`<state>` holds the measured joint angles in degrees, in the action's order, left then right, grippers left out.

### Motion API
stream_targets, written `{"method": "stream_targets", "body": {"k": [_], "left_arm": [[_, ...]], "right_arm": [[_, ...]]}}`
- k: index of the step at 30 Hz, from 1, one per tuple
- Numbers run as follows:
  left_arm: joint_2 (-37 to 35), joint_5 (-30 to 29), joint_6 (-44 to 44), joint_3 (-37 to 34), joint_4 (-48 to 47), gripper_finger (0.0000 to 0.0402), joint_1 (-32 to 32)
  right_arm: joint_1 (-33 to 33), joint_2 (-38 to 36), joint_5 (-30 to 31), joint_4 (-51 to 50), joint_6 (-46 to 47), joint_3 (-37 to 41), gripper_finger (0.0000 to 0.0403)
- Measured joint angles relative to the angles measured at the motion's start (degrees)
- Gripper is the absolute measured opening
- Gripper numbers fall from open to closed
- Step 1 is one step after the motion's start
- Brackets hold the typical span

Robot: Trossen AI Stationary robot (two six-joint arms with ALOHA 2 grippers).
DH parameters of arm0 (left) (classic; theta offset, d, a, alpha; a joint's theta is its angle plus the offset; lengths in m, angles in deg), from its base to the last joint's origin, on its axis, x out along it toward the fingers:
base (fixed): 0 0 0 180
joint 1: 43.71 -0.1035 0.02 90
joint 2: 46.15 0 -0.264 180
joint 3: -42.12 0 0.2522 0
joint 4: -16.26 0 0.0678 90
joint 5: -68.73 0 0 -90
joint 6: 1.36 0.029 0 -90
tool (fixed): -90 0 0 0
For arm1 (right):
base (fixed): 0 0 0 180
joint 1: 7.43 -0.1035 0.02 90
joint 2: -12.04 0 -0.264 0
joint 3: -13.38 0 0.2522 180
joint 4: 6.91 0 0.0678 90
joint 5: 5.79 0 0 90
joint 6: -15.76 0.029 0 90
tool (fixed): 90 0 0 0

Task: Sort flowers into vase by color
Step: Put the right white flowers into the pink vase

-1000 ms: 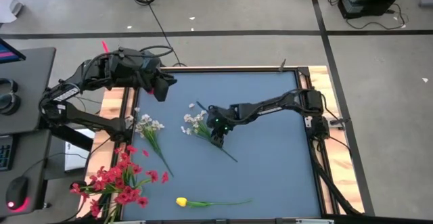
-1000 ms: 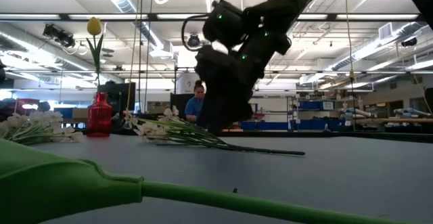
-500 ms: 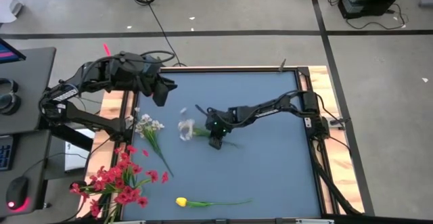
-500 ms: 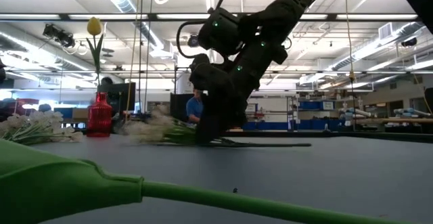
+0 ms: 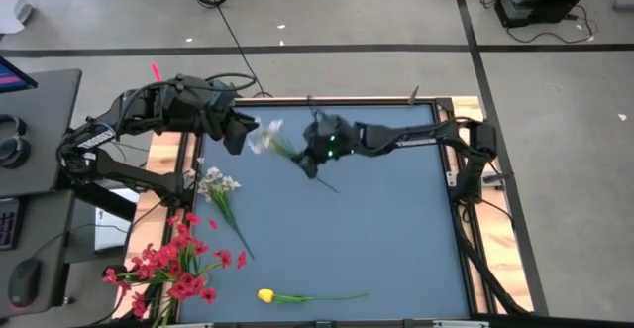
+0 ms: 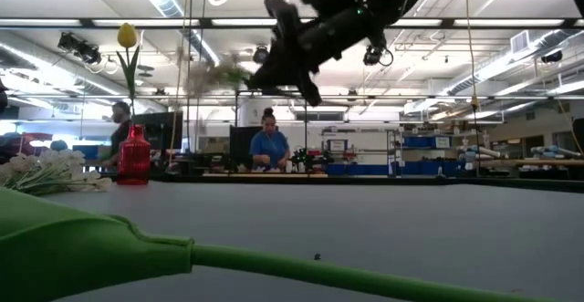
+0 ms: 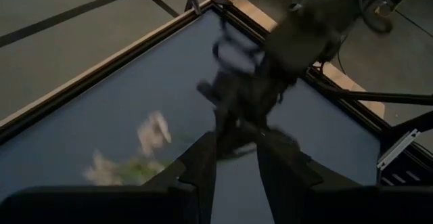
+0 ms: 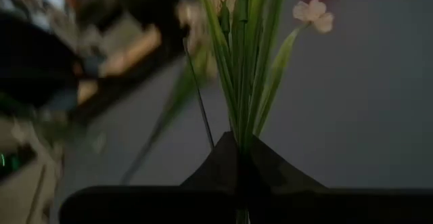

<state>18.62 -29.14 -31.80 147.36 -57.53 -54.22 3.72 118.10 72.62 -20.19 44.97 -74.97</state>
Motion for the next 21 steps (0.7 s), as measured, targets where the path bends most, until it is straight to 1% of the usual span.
{"method": "stream_targets", "body": {"k": [4, 6, 8, 11, 16, 19, 21], "left_arm": [[0.0, 0.0, -1.9, 0.0, 0.0, 0.0114, 0.0], [-0.1, 0.0, -2.7, 0.0, 0.0, 0.0121, 0.0], [-0.3, 0.0, -3.2, 0.0, 0.1, 0.0135, 0.0], [-0.4, -1.0, -3.5, 0.0, 0.3, 0.0168, 0.0], [0.1, -1.9, -2.9, 0.0, 1.5, 0.0233, 0.1], [0.6, -1.9, -1.3, -0.1, 4.8, 0.0265, 0.4], [1.2, -1.5, 1.1, -0.1, 9.0, 0.028, 0.9]], "right_arm": [[1.9, -3.7, 3.1, 5.7, 0.8, 0.0, 0.0013], [2.6, -5.7, 4.2, 9.1, 0.7, 0.0, 0.0013], [3.3, -7.1, 4.5, 12.3, -0.4, 0.0, 0.0013], [3.8, -8.4, 4.0, 17.6, -2.9, 0.0, 0.0013], [4.1, -9.3, -1.1, 27.9, -4.1, 0.0, 0.0013], [4.1, -9.2, -3.6, 33.4, -4.8, 0.0, 0.0013], [4.1, -9.2, -5.3, 36.8, -5.4, 0.0, 0.0013]]}}
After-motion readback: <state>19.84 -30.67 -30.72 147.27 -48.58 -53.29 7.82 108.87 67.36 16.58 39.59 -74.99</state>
